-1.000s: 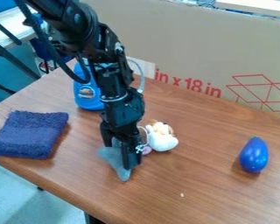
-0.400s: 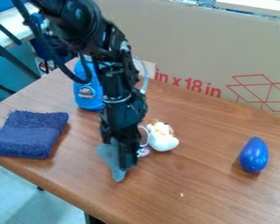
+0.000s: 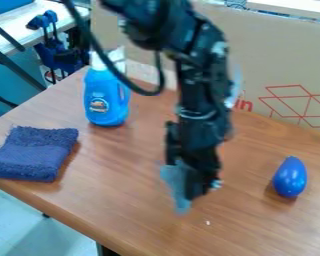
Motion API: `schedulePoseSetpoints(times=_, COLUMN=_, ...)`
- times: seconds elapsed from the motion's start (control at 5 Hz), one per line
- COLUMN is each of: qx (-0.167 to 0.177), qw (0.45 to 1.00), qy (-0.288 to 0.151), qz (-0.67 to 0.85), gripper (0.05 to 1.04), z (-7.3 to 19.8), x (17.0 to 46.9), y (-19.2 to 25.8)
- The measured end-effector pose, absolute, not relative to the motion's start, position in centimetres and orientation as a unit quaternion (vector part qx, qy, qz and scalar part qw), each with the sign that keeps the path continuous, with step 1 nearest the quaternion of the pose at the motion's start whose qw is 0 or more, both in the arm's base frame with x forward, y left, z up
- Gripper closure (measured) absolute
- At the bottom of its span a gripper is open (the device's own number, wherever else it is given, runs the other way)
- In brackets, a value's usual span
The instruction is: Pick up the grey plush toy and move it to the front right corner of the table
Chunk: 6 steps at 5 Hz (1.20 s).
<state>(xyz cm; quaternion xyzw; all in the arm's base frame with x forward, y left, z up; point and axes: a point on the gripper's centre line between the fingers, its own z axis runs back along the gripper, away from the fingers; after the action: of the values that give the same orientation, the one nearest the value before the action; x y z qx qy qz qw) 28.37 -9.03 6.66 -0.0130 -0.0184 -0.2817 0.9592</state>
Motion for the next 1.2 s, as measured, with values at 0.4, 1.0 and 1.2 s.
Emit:
schedulePoseSetpoints(times=0.4, qx=-0.027, qw=0.901, qy=0.047, qz=-0.430, gripper=0.391, z=4.1, x=28.6, y=-18.4)
schedulePoseSetpoints(times=1.0, qx=-0.046, qw=0.907, qy=0.083, qz=-0.411, gripper=0.391, z=3.7, x=27.3, y=-19.5)
schedulePoseSetpoints(times=1.2, qx=-0.045, qw=0.915, qy=0.088, qz=-0.391, gripper=0.344, z=3.1, x=27.4, y=-18.2)
